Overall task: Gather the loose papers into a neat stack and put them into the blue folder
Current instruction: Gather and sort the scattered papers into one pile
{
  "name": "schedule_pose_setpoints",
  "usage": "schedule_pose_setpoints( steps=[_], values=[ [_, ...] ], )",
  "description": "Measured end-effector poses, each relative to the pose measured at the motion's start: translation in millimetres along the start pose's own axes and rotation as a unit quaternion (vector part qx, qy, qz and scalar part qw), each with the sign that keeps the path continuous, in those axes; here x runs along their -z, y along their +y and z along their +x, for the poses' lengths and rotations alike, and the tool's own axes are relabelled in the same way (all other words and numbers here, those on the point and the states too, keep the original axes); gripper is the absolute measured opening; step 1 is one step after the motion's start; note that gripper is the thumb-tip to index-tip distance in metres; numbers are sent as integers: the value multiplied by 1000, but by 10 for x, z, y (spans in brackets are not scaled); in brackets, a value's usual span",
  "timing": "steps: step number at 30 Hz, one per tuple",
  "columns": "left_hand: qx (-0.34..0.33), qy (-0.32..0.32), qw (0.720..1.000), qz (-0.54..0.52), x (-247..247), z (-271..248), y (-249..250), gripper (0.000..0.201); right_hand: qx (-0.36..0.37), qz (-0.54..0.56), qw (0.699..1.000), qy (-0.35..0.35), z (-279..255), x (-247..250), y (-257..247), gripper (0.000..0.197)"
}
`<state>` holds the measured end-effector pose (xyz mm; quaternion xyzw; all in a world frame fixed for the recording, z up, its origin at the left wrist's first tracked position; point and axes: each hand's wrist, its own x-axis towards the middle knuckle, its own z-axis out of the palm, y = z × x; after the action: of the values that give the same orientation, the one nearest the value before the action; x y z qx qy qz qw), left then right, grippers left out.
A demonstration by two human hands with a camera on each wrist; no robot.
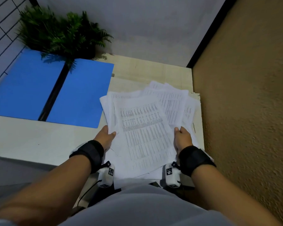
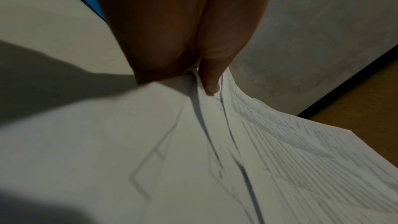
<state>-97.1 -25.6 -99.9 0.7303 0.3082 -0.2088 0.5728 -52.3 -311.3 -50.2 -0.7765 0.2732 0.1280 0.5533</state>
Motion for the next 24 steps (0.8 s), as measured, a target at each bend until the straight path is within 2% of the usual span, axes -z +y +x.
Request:
schedule_pose_setpoints(
  steps=[3, 9, 12, 15, 18, 21, 24],
  values=[
    [3, 9, 1000, 7, 3, 25, -30, 42, 15, -66, 998, -2, 127, 207, -93, 27],
    [7, -7, 998, 58, -15, -148, 106, 47, -3, -106, 991, -86, 202, 290, -99, 23],
    [-5, -46, 996, 79, -10, -206, 151, 65, 7, -173, 977, -120, 35, 166, -141, 26],
    [4, -58, 991, 117, 13, -160, 134, 77, 15, -246, 968, -47, 39, -29, -56, 15],
    [16, -52, 989, 137, 17, -118, 95, 77, -42, -184, 981, 34, 22, -202, 48, 31],
    [18, -62, 988, 140, 11, -86, 52, 76, -71, -113, 991, 13, 36, -339, 170, 48],
    [17, -73, 988, 135, 12, -55, 30, 74, -41, -55, 998, -13, 91, -373, 203, 61]
  ],
)
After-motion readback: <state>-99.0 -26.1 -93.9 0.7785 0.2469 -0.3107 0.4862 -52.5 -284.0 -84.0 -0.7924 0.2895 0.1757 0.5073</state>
